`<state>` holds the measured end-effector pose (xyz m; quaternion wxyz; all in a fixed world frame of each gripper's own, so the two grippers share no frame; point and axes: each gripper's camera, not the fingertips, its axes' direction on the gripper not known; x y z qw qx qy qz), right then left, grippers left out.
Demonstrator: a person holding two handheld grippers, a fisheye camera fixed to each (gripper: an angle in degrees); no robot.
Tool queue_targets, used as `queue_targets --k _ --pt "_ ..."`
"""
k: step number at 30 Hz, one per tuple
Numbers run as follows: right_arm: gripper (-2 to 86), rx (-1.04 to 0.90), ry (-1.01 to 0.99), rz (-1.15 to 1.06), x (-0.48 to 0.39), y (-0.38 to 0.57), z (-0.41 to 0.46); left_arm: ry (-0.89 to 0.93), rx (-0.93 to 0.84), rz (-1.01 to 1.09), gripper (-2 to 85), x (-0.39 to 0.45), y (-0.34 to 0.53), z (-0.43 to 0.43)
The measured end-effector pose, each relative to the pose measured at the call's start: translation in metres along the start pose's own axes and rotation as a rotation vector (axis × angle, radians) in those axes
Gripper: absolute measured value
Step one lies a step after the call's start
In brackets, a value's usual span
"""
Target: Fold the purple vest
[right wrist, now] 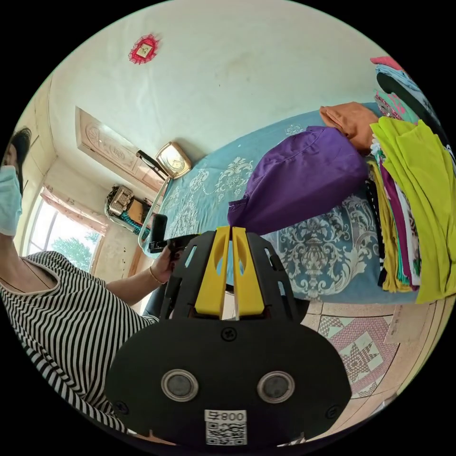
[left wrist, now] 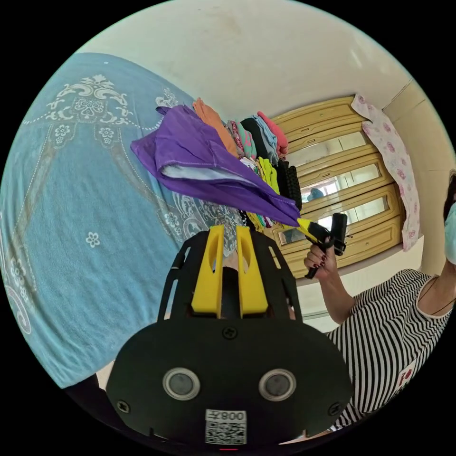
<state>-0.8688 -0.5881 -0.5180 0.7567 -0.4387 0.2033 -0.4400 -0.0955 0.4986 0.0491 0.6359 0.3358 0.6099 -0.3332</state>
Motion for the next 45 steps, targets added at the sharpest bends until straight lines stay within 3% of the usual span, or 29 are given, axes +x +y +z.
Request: queue_targets --k 5,11,20,27,34,45 --pt "0.5 -0.004 0.005 0.089 -0.002 0.042 -0.043 -0.013 0.015 -0.088 7.8 -0.036 -0.011 0.002" --pt "0.5 -0.016 0.067 0.169 0.001 0.075 -0.085 -0.027 -0.085 -0.193 8.3 -0.071 -0.029 0.041" --pt "1.5 -0.003 0.161 0.319 0.018 0.078 -0.122 0.061 -0.15 -0.179 1.7 -0.078 -0.053 0.071" --pt "5.8 0.01 0.38 0.094 -0.06 0.031 -0.119 0.228 -0.079 -0.126 0.7 -0.06 -0.068 0.056" --pt "8.2 0.009 0.329 -0.179 -0.134 -0.024 -0.069 0.344 -0.083 -0.073 0.7 -0.034 -0.103 0.064" --pt "10.1 -0.067 0.38 -0.168 -0.141 -0.078 -0.045 0.348 -0.127 0.008 1.1 -0.017 -0.174 0.071"
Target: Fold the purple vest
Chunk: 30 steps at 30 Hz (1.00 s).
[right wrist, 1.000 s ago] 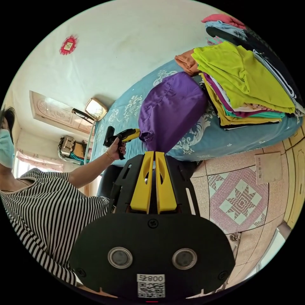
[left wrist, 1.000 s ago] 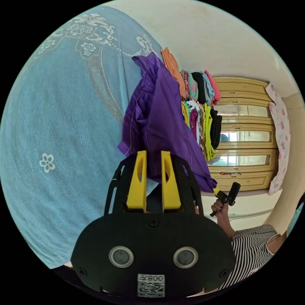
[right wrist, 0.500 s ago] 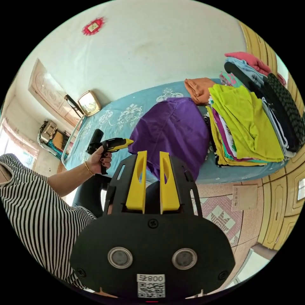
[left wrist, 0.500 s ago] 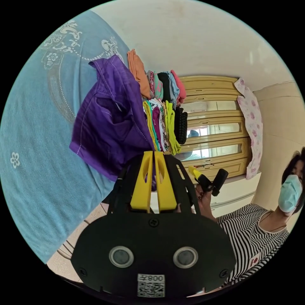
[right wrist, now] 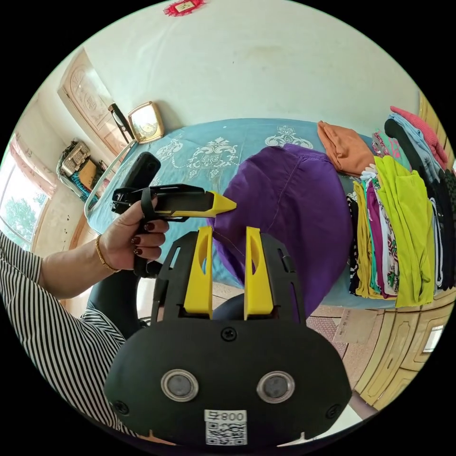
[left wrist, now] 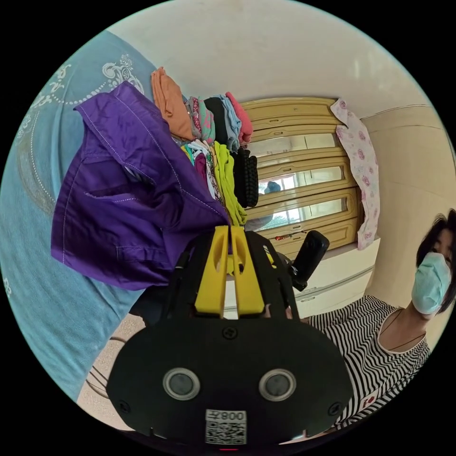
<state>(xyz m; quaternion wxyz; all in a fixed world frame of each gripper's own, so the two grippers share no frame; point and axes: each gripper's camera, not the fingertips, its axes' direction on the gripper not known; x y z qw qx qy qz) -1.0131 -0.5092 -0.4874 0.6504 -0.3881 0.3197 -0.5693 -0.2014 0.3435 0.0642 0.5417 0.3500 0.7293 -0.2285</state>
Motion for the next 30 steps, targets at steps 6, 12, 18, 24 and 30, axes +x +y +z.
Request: queue_targets --k 6,12,18,24,30 --pt "3.6 -0.009 -0.003 0.024 0.01 -0.02 -0.013 -0.064 -0.033 0.073 2.2 0.007 -0.033 -0.017" --pt "2.1 0.004 -0.001 0.038 0.033 -0.022 -0.042 -0.129 0.099 0.076 4.6 -0.008 -0.077 -0.088" --pt "1.8 0.011 -0.037 0.061 0.06 -0.016 -0.072 -0.262 0.093 0.035 10.6 -0.035 -0.181 -0.139" --pt "1.8 0.015 -0.068 0.072 0.086 -0.021 -0.1 -0.347 0.038 -0.035 13.1 -0.061 -0.285 -0.163" --pt "1.8 0.01 -0.093 0.085 0.116 -0.026 -0.128 -0.338 0.033 -0.134 11.6 -0.088 -0.342 -0.189"
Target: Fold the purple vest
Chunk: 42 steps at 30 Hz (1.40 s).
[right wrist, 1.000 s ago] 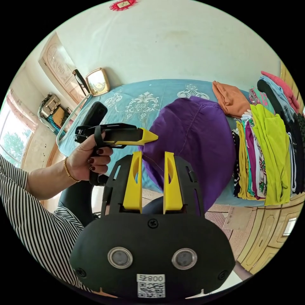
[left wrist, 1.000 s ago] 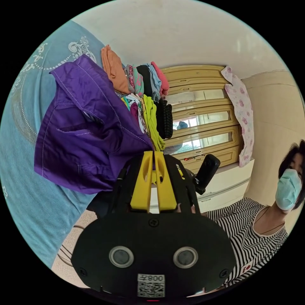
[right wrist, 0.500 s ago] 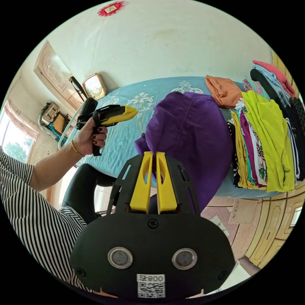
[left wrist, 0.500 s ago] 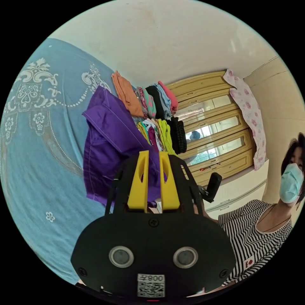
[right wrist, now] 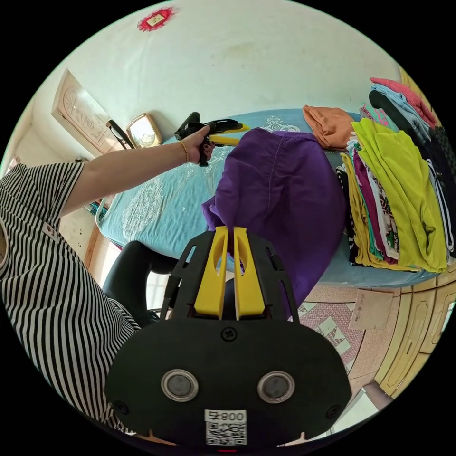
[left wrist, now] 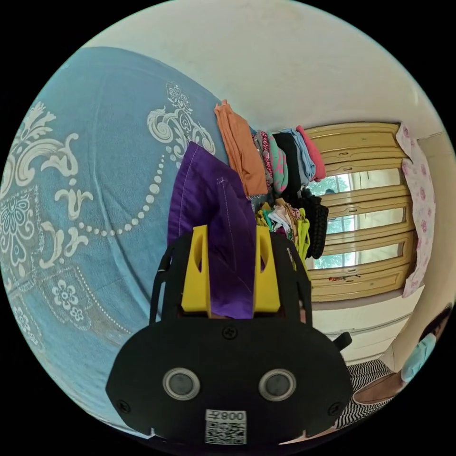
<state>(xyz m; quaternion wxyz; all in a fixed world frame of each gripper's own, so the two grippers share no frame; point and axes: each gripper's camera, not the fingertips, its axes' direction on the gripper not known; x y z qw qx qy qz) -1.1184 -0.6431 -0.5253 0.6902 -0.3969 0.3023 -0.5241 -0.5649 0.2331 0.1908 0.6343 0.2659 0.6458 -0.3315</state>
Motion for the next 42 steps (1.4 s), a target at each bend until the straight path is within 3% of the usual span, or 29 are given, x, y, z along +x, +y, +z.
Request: queue_targets --k 5,8,13,21,32,42 --pt "1.8 -0.025 -0.015 0.006 0.019 -0.003 -0.02 0.028 -0.02 -0.026 4.1 -0.005 -0.012 -0.038" --pt "1.8 -0.037 -0.05 0.02 0.03 -0.001 -0.035 0.174 0.052 -0.012 2.8 -0.001 0.002 -0.089" --pt "1.7 -0.043 -0.046 0.003 0.039 0.008 -0.075 0.377 0.165 -0.008 1.6 0.009 0.054 -0.21" --pt "1.7 0.084 0.025 -0.069 0.023 0.026 -0.177 0.527 0.379 0.078 1.3 0.058 0.174 -0.426" --pt "1.7 0.469 0.088 -0.34 -0.05 0.057 -0.37 0.559 0.595 0.46 1.3 0.215 0.353 -0.714" --pt "1.6 0.826 0.177 -0.604 -0.138 0.116 -0.534 0.403 0.774 0.923 1.5 0.4 0.53 -0.934"
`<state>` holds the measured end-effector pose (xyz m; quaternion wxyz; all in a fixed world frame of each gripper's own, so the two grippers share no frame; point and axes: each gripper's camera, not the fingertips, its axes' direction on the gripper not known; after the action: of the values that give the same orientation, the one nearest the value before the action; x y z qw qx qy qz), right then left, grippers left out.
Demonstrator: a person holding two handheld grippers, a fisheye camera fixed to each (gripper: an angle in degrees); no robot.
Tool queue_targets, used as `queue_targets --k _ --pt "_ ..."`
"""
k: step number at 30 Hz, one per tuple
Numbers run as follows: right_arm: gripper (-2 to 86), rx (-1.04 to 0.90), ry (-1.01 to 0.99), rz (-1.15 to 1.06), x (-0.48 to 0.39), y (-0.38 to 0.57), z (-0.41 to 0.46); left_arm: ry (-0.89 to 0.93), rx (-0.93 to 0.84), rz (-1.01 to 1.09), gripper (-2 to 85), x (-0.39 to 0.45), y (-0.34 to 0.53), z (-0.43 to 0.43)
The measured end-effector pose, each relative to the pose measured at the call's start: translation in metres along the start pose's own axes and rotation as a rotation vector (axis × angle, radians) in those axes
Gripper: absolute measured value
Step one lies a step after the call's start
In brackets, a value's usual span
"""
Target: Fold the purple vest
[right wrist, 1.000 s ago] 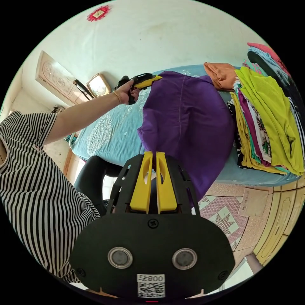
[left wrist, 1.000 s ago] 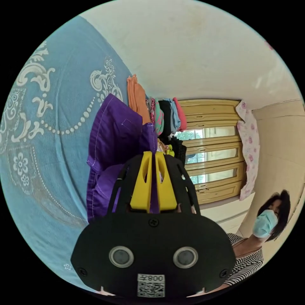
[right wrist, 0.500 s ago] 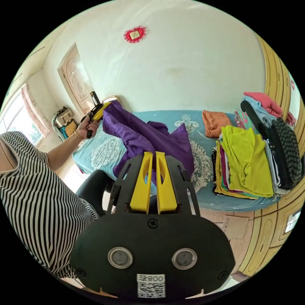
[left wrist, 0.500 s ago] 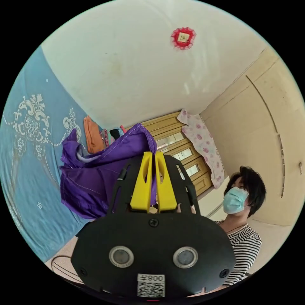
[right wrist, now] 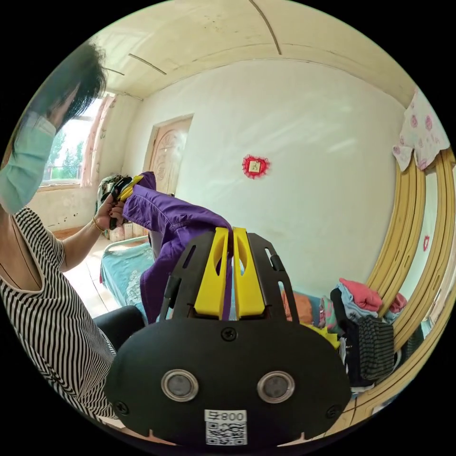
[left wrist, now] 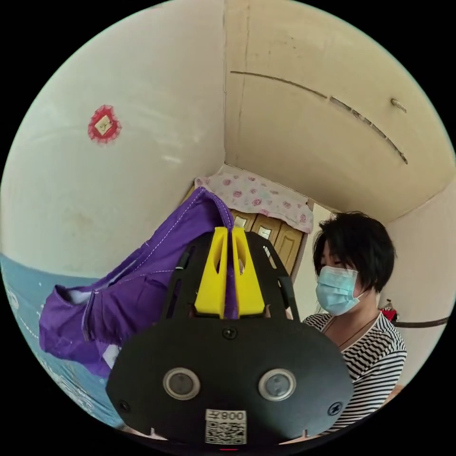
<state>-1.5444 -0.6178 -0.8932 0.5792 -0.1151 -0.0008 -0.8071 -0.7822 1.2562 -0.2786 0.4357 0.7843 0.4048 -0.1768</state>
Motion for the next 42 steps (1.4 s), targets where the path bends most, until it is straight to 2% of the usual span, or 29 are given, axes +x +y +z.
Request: queue_targets --k 4,10,16,23,29,32,38,42 --pt "1.6 0.106 0.015 -0.065 -0.017 -0.026 -0.05 -0.104 -0.007 0.23 1.6 0.11 -0.054 -0.041" --pt "1.6 0.233 -0.008 -0.113 -0.038 -0.038 -0.106 -0.249 -0.005 0.452 1.6 0.231 -0.09 -0.092" --pt "1.7 0.326 -0.005 -0.161 -0.059 -0.036 -0.137 -0.29 0.021 0.523 1.7 0.283 -0.111 -0.135" --pt "1.7 0.361 0.016 -0.176 -0.069 -0.029 -0.125 -0.319 0.016 0.551 1.7 0.283 -0.127 -0.168" --pt "1.6 0.319 0.025 -0.165 -0.065 -0.028 -0.057 -0.344 0.012 0.499 1.8 0.23 -0.139 -0.192" --pt "1.6 0.273 0.038 -0.163 -0.058 -0.03 0.005 -0.399 0.004 0.457 1.8 0.183 -0.145 -0.2" --pt "1.7 0.088 -0.032 -0.083 -0.015 -0.035 0.208 -0.616 -0.052 0.299 1.9 0.024 -0.152 -0.21" --pt "1.9 -0.104 -0.054 -0.023 0.015 -0.025 0.4 -0.81 -0.127 0.114 2.3 -0.134 -0.141 -0.214"
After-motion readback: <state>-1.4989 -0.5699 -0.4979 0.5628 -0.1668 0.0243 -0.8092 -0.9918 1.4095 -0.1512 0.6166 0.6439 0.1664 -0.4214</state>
